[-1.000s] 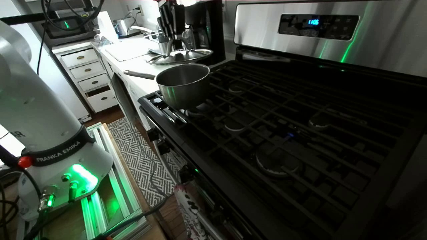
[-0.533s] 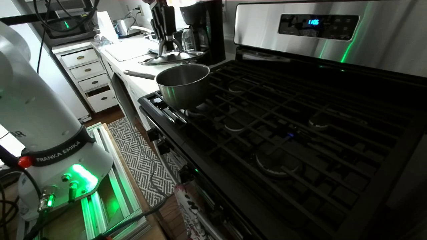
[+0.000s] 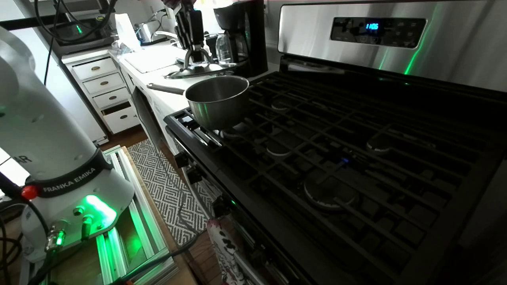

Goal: Move the pot to the left, then put the lid on the pot

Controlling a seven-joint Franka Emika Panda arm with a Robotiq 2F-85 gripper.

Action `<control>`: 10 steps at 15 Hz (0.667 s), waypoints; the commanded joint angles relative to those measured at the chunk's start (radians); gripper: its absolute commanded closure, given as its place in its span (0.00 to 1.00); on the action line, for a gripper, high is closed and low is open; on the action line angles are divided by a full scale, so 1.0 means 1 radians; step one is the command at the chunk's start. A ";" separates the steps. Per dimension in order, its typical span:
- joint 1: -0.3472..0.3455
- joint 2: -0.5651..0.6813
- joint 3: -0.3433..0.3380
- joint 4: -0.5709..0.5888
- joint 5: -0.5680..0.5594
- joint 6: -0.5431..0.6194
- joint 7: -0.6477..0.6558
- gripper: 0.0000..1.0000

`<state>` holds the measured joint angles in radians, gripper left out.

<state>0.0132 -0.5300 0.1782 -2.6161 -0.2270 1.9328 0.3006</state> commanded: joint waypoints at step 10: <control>0.025 0.072 0.009 0.009 -0.007 0.109 0.010 0.98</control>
<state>0.0310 -0.4937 0.1908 -2.6159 -0.2270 1.9871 0.3077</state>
